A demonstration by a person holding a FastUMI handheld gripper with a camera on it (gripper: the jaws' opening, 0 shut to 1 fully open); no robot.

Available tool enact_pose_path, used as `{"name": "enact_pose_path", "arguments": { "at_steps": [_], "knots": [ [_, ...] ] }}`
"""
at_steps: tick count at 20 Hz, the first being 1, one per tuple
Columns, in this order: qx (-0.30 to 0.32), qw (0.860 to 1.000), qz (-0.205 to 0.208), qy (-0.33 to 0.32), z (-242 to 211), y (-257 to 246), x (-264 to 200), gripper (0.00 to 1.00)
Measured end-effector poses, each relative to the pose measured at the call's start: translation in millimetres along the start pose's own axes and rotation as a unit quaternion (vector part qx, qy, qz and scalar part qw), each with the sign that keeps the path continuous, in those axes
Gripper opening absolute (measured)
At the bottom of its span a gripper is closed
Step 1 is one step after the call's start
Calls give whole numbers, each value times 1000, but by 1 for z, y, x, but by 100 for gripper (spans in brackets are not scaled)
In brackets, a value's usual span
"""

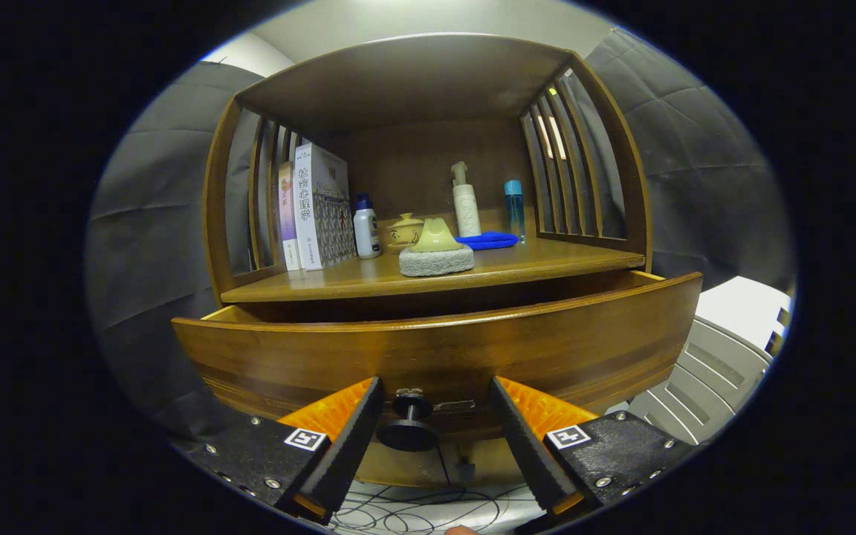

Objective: Pull open the drawer, take out the items inside it, and place them on the countertop above the cabinet.

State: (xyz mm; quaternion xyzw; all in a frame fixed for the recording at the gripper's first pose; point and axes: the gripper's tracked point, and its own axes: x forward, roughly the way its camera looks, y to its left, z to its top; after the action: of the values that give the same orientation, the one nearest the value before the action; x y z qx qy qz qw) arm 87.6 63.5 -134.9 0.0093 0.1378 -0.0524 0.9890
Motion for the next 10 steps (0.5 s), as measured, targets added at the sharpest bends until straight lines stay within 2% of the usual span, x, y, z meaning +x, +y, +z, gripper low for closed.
{"name": "enact_pose_path", "arguments": {
  "at_steps": [10],
  "knots": [
    [-15, 1000, -8, -12, 5, 1, 23, 92]
  ]
}}
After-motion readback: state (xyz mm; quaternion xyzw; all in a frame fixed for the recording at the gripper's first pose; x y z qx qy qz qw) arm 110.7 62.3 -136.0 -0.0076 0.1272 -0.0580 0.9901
